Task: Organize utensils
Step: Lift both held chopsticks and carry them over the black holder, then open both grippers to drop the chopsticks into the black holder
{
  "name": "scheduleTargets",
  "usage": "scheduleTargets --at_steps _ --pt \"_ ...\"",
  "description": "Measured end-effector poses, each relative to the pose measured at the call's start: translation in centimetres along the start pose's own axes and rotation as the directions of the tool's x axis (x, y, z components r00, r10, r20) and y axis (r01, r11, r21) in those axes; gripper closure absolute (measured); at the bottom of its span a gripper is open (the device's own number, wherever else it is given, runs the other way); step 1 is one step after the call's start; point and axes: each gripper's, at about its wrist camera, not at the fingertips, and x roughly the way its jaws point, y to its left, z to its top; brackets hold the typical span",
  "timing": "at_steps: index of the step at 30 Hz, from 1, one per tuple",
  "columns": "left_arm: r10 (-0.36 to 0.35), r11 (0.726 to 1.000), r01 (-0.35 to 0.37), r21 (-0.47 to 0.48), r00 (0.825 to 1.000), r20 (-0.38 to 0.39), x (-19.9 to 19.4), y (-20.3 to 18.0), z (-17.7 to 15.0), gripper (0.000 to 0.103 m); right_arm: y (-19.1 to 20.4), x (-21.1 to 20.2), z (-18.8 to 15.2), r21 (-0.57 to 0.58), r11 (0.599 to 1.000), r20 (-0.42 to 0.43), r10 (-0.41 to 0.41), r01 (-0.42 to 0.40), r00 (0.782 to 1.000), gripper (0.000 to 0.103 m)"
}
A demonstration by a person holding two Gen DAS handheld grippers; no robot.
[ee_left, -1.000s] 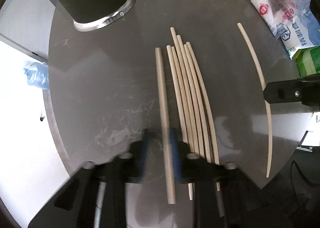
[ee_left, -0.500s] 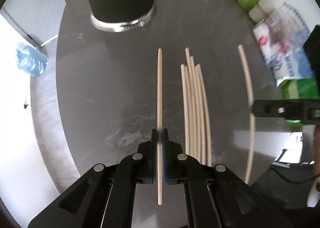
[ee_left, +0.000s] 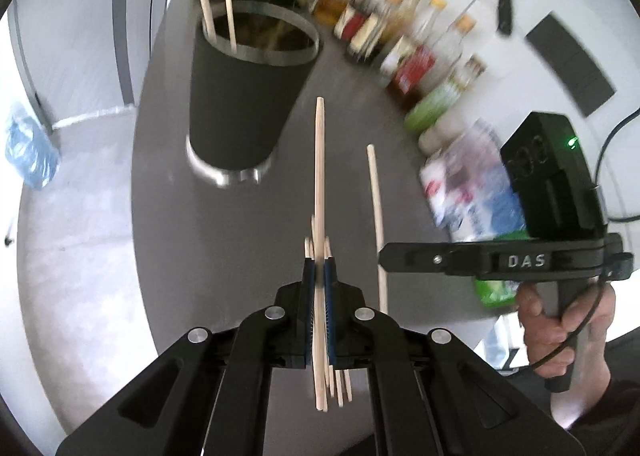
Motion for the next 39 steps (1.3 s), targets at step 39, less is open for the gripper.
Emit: scheduleTargets --at_steps 39 --pt "-0.042 0.995 -0.027 0.098 0.770 0.636 -2.1 4.3 12.3 0.099 10.0 -1.8 17.0 -0.228 0.904 0.553 -0.185 0.361 0.813 0.098"
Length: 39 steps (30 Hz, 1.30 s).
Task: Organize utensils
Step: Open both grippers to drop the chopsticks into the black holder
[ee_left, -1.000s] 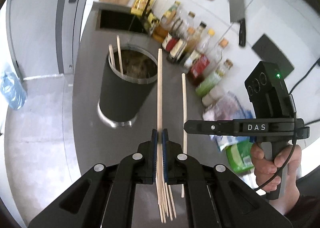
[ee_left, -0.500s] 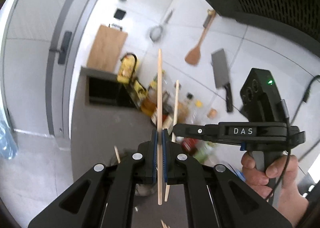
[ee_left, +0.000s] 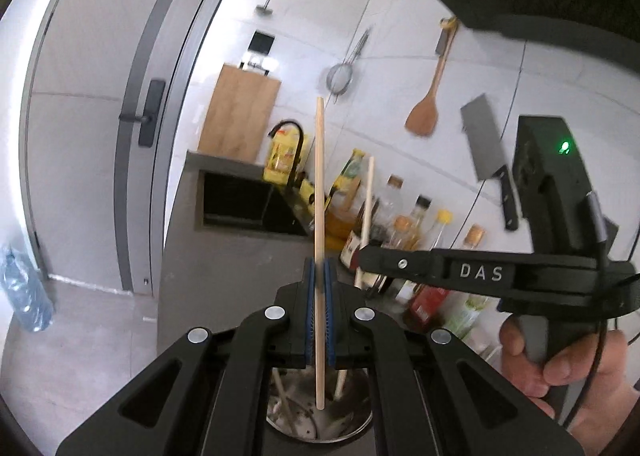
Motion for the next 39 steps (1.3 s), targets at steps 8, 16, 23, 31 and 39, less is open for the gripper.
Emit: scheduleTargets --at_steps 8,16,23,31,39 --pt "0.050 0.998 -0.052 -0.027 0.998 -0.041 0.6 0.6 -1.3 0.098 -0.7 0.8 -1.5 0.021 1.000 -0.031 0.024 -0.023 0.999 0.097" --pt "0.069 0.997 -0.070 -0.037 0.997 -0.038 -0.5 0.6 -0.8 0.073 -0.5 -0.1 -2.2 0.050 0.998 -0.024 0.041 -0.040 0.999 0.074" --pt "0.062 0.994 -0.063 -0.093 0.998 -0.012 -4.1 0.3 0.7 0.060 -1.1 -4.7 -3.0 0.111 0.989 0.030 0.095 -0.098 0.995 0.071" --pt "0.029 0.999 -0.031 -0.042 0.998 -0.062 -7.7 -1.9 0.7 0.054 -2.9 -9.1 -5.2 0.298 0.921 0.029 0.254 -0.251 0.967 0.070" --pt "0.014 0.999 -0.012 0.030 0.997 -0.079 -9.5 -4.7 -0.3 0.054 -1.4 -11.6 -6.2 0.293 0.915 0.016 0.284 -0.277 0.959 0.065"
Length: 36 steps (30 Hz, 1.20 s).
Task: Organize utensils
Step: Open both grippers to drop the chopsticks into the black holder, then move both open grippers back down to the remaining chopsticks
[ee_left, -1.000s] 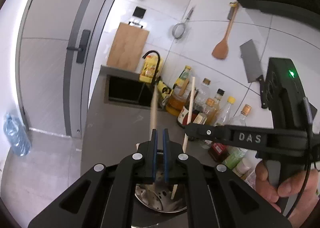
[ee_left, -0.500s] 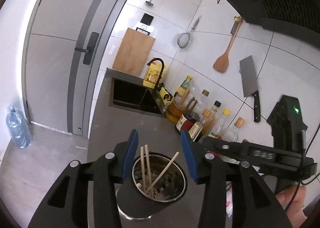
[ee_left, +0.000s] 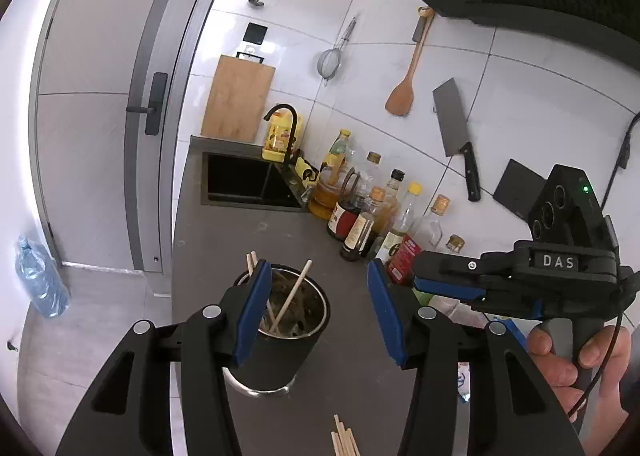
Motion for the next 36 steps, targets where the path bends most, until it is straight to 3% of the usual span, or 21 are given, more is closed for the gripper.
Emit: scheduleTargets --at_steps 5,10,14,17,25,30,34,36 --pt "0.004 1.000 -0.004 -0.012 1.000 -0.019 -1.2 -0.4 -0.2 0.054 0.9 -1.2 -1.3 -0.022 1.000 -0.011 -0.012 0.012 1.000 0.059" --pt "0.020 1.000 -0.021 -0.007 0.998 -0.053 -2.1 -0.3 -1.1 0.049 0.7 -1.5 -2.8 0.027 1.000 -0.076 -0.006 0.008 0.997 0.059" --pt "-0.007 1.000 0.004 -0.026 0.992 -0.128 -1.9 0.0 -2.5 0.046 -0.3 -1.1 -4.1 0.095 0.995 -0.161 -0.014 0.029 0.987 0.053" --pt "-0.086 0.995 0.075 -0.061 0.974 -0.210 -1.3 0.3 -4.4 0.046 -1.8 -0.1 -5.3 0.123 0.986 -0.237 -0.079 0.110 0.968 0.052" --pt "-0.085 0.992 0.044 -0.118 0.923 -0.374 1.1 1.3 -9.6 0.046 -6.7 3.1 -8.9 0.209 0.953 -0.394 -0.121 0.217 0.911 0.052" --pt "-0.094 0.990 0.034 -0.134 0.878 -0.470 2.1 1.4 -12.9 0.046 -9.3 4.8 -11.9 0.245 0.930 -0.468 -0.133 0.273 0.874 0.052" --pt "-0.108 0.990 0.036 -0.138 0.822 -0.560 2.9 1.4 -15.6 0.046 -11.1 5.6 -13.6 0.228 0.912 -0.511 -0.186 0.341 0.839 0.052" --pt "-0.104 0.991 0.035 -0.130 0.811 -0.575 2.9 1.3 -16.5 0.046 -11.7 6.1 -14.2 0.208 0.903 -0.530 -0.219 0.377 0.819 0.053"
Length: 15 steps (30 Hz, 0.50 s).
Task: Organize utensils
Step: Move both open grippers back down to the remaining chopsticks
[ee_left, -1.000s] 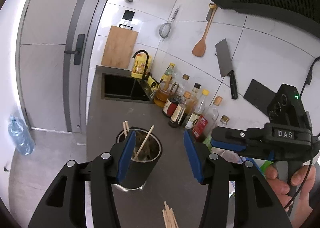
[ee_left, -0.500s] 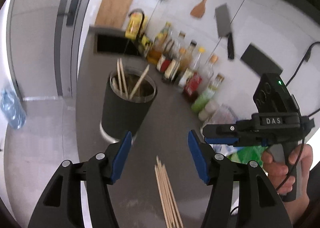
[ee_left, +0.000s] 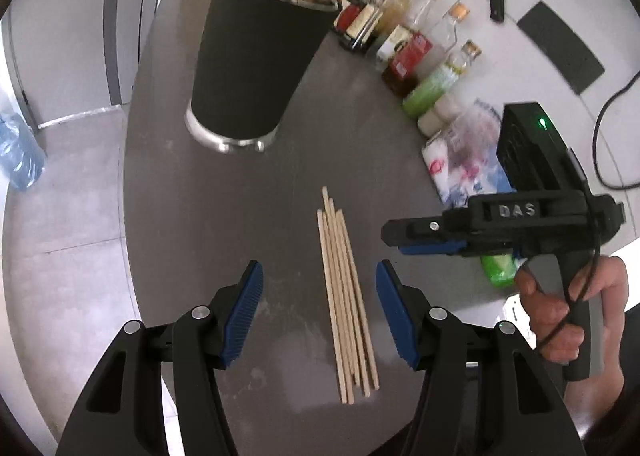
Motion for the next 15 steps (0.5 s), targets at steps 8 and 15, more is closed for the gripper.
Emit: scheduleTargets --at_steps 8,15 --pt "0.041 0.999 -0.039 0.018 0.990 -0.138 3.1 0.4 -2.0 0.048 -0.4 2.5 -0.5 -0.045 0.989 -0.051 -0.143 0.141 0.988 0.078" --pt "0.059 0.998 -0.056 0.021 0.983 -0.173 4.2 1.0 -3.2 0.048 -0.3 3.5 -0.8 -0.062 0.980 -0.069 -0.195 0.191 0.978 0.082"
